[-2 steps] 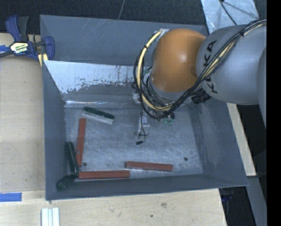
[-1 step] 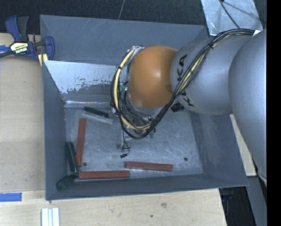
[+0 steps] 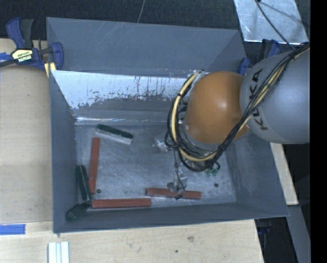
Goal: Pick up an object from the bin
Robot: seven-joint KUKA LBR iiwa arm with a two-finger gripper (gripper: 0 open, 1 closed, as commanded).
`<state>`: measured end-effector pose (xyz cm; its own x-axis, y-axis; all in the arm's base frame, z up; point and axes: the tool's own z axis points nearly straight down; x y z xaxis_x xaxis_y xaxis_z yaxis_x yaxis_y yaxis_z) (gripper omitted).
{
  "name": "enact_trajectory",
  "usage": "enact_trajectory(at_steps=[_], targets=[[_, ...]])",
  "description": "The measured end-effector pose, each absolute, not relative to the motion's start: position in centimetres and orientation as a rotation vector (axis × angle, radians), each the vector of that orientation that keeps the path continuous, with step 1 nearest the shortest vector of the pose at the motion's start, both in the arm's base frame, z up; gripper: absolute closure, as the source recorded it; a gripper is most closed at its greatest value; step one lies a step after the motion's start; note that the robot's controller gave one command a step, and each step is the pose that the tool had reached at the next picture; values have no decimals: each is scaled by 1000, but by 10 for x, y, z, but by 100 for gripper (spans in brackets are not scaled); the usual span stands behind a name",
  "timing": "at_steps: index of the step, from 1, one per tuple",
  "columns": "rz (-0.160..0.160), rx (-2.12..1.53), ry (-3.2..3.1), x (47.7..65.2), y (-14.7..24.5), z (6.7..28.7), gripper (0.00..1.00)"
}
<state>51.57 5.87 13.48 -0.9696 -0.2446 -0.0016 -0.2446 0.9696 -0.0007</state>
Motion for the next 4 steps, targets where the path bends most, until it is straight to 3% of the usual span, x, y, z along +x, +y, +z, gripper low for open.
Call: enact_trajectory(at_steps=[1, 2, 3, 4], targets=[[-1, -476, 3101, 557, 115, 122, 0], [2, -273, 3126, 508, 67, 85, 0], [0, -415, 3110, 493, 40, 71, 100], [0, -414, 3110, 493, 40, 71, 100]])
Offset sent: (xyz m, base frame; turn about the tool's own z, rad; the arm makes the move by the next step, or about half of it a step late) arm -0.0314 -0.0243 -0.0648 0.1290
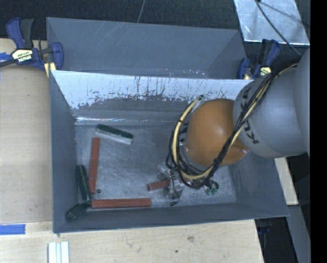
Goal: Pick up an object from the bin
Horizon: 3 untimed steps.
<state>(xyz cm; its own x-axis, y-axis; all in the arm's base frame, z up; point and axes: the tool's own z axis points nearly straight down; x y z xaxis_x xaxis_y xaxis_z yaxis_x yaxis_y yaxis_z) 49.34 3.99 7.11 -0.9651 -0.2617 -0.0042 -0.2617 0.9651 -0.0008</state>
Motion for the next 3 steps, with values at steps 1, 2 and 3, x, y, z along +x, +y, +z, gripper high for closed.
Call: enact_trajectory(at_steps=[1, 2, 3], targets=[[0, -415, 3112, 492, 40, 74, 100], [0, -414, 3116, 492, 40, 87, 100], [0, -413, 3115, 492, 40, 101, 100]])
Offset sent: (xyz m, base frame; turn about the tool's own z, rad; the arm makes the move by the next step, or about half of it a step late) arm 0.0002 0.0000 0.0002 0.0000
